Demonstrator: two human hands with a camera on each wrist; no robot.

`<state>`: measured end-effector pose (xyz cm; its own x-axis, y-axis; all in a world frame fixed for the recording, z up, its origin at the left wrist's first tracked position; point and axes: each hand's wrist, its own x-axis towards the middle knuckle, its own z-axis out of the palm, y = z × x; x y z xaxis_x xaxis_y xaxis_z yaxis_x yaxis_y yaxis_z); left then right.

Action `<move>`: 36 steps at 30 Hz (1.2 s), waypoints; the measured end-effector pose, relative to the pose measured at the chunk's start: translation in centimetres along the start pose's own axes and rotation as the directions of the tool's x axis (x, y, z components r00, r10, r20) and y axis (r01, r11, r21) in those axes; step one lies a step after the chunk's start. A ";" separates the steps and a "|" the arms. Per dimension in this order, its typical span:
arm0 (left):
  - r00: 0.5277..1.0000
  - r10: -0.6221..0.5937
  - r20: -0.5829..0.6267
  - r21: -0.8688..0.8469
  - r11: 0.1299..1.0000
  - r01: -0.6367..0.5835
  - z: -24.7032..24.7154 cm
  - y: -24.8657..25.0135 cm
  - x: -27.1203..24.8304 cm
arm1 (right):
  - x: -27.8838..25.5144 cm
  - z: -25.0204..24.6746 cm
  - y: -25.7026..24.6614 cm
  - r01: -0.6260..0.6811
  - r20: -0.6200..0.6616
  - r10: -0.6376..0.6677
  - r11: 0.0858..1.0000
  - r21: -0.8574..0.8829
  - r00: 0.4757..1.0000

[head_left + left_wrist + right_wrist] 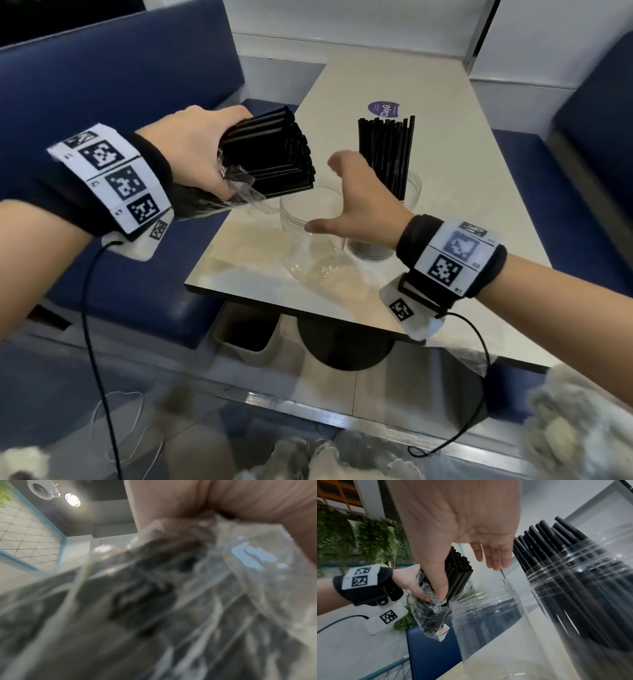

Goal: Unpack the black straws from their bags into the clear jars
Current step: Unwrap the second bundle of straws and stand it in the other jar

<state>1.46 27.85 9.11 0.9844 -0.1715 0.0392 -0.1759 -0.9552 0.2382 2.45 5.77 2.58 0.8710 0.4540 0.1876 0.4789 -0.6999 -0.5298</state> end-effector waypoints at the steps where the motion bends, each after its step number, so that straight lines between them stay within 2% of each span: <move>1: 1.000 0.005 0.018 0.032 0.999 -0.006 -0.2 0.2 0.3 | 0.4 0.2 -0.1 -0.028 0.023 0.028 1.000 0.003 0.999; 4: 0.997 0.028 0.076 0.118 0.992 -0.037 -0.6 0.8 1.3 | 1.8 1.2 -0.2 -0.122 0.102 0.117 0.992 0.038 0.988; 9: 0.980 0.043 0.196 0.270 0.958 -0.096 -0.6 2.0 3.0 | 2.3 2.4 0.5 -0.177 0.046 0.172 0.974 0.142 0.984; 12: 0.967 0.058 0.246 0.416 0.895 -0.160 -0.9 2.8 4.1 | 1.8 2.2 0.9 -0.160 0.015 0.160 0.965 0.209 0.987; 16: 0.952 0.102 0.288 0.611 0.746 -0.264 -1.5 4.4 5.3 | 1.1 2.0 1.0 -0.141 -0.002 0.147 0.952 0.271 0.989; 20: 0.930 0.163 0.329 0.757 0.543 -0.363 -1.1 6.5 5.9 | 0.9 2.2 1.1 -0.121 -0.026 0.134 0.951 0.283 0.991; 24: 0.902 0.214 0.376 0.832 0.352 -0.430 -0.5 8.0 6.2 | 0.4 2.2 1.5 -0.141 -0.062 0.167 0.941 0.309 0.984; 28: 0.892 0.235 0.385 0.886 0.178 -0.429 0.1 8.3 6.5 | 0.1 1.8 1.4 -0.135 -0.055 0.157 0.948 0.287 0.986; 32: 0.890 0.253 0.379 0.913 0.056 -0.404 1.0 8.5 6.2 | 0.4 1.8 1.5 -0.104 -0.060 0.122 0.963 0.250 0.991; 36: 0.895 0.296 0.334 0.935 0.019 -0.355 1.5 8.0 5.8 | 0.8 2.1 1.8 -0.091 -0.082 0.111 0.972 0.217 0.990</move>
<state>5.73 18.84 9.83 0.8278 -0.5166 -0.2186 -0.3562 -0.1829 -0.9164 3.79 6.10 0.04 0.9247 0.3270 0.1947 0.3628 -0.6022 -0.7112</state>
